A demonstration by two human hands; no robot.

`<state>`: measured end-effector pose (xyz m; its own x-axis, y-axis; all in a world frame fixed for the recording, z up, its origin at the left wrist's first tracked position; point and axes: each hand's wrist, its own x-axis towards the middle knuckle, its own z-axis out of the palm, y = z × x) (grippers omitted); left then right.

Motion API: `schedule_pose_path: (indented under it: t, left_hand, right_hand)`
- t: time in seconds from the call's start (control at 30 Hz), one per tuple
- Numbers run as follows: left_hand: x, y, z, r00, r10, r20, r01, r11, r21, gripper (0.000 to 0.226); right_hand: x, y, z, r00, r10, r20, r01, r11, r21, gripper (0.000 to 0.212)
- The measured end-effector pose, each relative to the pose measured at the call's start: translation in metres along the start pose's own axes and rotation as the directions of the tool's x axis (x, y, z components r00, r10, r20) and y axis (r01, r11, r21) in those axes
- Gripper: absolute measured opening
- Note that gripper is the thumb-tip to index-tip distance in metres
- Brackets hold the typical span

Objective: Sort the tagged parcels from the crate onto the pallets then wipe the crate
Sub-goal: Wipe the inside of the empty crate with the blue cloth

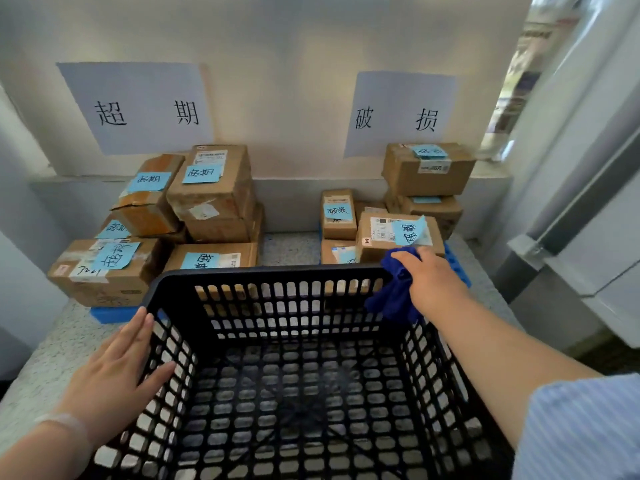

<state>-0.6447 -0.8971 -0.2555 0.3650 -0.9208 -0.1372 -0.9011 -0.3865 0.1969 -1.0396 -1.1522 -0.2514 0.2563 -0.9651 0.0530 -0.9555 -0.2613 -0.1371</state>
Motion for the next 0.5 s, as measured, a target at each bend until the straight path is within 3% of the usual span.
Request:
schedule_pose_path:
  t: [0.07, 0.23, 0.33, 0.5]
  left_hand:
    - [0.000, 0.000, 0.002, 1.000, -0.015, -0.015, 0.015, 1.000, -0.005, 0.091]
    - [0.002, -0.002, 0.007, 0.999, -0.039, -0.031, 0.039, 0.999, -0.021, 0.093]
    - [0.003, -0.003, 0.010, 0.998, -0.034, -0.051, 0.033, 0.999, -0.016, 0.088]
    - [0.005, -0.003, 0.011, 0.998, -0.057, -0.035, 0.056, 0.998, -0.028, 0.091]
  right_hand:
    - [-0.003, -0.003, -0.005, 0.999, 0.040, 0.031, -0.042, 0.996, 0.073, 0.043]
    - [-0.015, 0.008, -0.007, 1.000, 0.006, 0.027, -0.014, 0.962, 0.272, 0.042]
    - [-0.024, 0.016, -0.004, 0.993, -0.119, 0.002, 0.113, 0.944, 0.311, 0.049]
    - [-0.055, 0.028, -0.013, 0.979, -0.176, -0.098, 0.195, 0.949, 0.246, 0.050]
